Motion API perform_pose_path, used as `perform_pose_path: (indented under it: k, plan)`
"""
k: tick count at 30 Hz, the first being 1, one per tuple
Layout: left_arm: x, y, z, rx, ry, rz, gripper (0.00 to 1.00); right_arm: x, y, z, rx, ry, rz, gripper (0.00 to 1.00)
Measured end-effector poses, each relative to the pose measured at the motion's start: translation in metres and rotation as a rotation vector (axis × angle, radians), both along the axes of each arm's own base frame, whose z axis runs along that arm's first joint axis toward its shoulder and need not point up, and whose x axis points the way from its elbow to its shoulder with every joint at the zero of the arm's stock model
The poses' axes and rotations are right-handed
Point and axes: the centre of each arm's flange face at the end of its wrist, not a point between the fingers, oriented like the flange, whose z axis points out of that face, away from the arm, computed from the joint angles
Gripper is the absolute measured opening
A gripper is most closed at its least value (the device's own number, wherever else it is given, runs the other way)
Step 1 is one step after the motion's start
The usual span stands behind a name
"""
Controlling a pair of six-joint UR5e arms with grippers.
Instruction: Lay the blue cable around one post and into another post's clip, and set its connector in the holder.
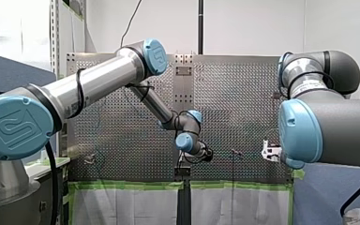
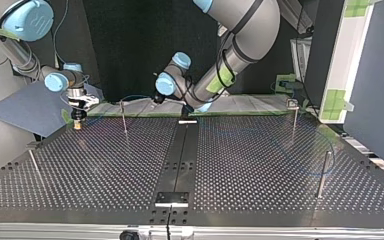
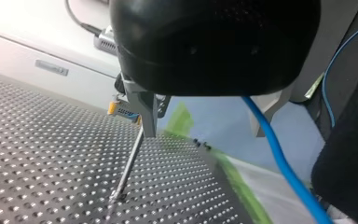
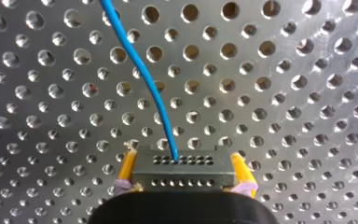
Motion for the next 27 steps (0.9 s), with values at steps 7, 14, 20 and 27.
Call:
perform_pose_path:
  k: [7,14,20,27]
  plan:
    - [-0.009,0.007,0.005,0.043,0.015,-0.022,0.96,0.000,0.000,0.000,-0.001,0.000,0.000,0.00]
    - [-0.013,0.015,0.018,0.030,-0.009,-0.003,0.96,0.004,0.001,0.000,-0.001,0.000,0.005,0.00]
    - [-0.033,0.018,0.013,0.053,0.018,-0.002,0.96,0.005,0.001,0.000,0.000,0.002,0.007,0.00]
    - [-0.051,0.016,0.011,0.081,0.059,-0.022,0.96,0.005,0.001,0.000,-0.003,0.002,0.007,0.00]
